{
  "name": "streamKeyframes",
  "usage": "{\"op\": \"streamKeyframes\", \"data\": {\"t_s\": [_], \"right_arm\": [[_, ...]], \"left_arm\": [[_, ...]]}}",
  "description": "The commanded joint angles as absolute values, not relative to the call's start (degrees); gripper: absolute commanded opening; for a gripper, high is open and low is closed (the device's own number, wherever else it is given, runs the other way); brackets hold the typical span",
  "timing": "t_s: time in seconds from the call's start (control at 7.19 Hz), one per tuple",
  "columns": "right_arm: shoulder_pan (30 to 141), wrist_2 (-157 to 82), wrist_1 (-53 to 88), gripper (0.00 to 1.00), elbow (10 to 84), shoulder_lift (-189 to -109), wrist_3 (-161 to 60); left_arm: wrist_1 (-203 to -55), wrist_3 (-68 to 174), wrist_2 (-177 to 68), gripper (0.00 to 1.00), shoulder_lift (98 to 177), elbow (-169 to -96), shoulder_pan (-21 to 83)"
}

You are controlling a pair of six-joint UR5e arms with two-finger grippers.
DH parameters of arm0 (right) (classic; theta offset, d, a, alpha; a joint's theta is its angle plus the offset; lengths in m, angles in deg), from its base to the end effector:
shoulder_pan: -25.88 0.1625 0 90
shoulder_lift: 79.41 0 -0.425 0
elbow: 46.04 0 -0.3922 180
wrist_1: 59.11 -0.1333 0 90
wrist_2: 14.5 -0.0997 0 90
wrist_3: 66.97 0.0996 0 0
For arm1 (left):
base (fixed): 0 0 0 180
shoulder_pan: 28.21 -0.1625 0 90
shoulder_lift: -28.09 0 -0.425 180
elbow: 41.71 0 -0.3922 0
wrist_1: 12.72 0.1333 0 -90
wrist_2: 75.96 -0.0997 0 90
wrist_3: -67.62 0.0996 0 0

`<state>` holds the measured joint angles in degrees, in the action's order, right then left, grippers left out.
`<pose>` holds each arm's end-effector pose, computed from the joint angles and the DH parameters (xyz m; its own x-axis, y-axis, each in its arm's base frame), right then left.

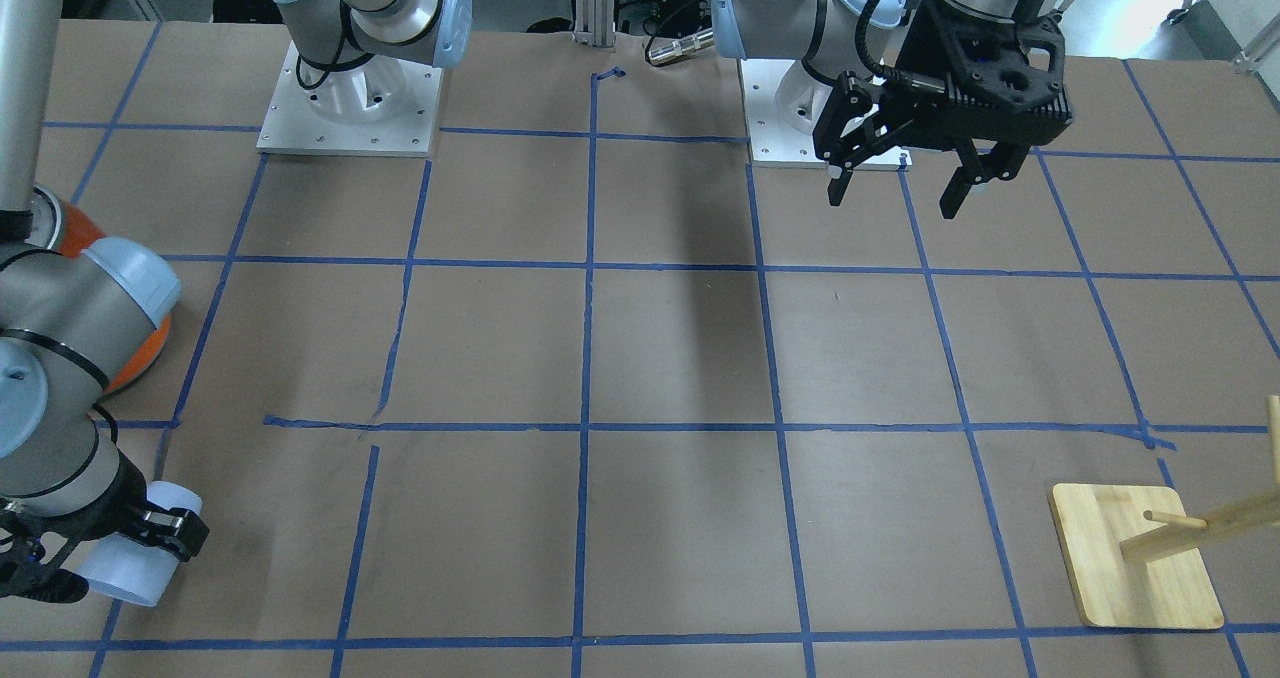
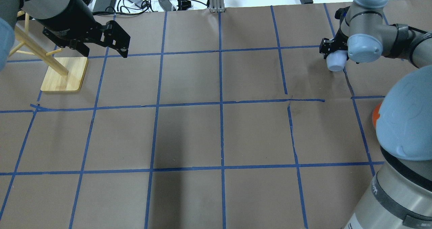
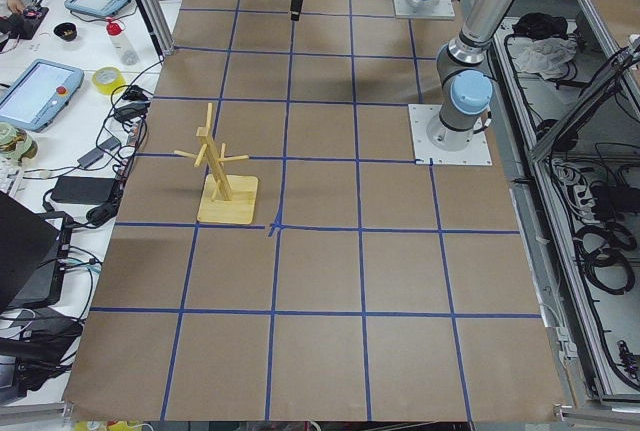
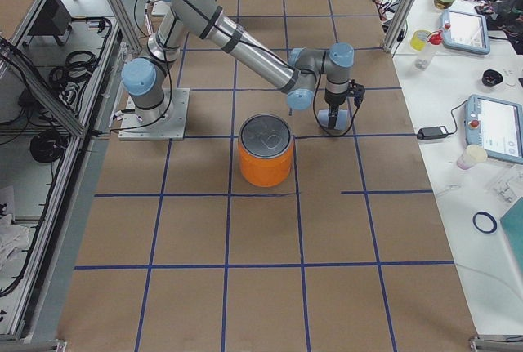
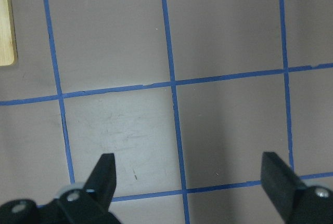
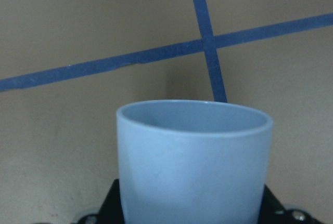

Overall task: Flip cup
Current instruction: 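Carry the cup with the right gripper toward the table center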

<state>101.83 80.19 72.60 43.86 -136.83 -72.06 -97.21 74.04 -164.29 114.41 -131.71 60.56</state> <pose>-0.0422 -0.6843 0.2280 -0.9811 0.1687 0.0946 0.1532 0.9763 -0.1526 -0.1259 -0.4812 0.5294 -0.9955 0.0937 0.0107 0.0907 0.9826 -0.1619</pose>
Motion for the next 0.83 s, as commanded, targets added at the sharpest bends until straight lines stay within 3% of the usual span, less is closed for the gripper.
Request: {"op": "streamKeyframes", "data": {"t_s": [0.0,0.7], "right_arm": [[106.44,80.25,71.67,0.24,43.70,-139.52,-79.41],[129.47,80.24,72.19,0.24,40.27,-138.30,-100.73]], "left_arm": [[-96.84,74.04,-164.21,1.00,114.48,-131.71,60.56],[-96.48,74.13,-164.29,1.00,114.48,-131.79,60.56]]}}
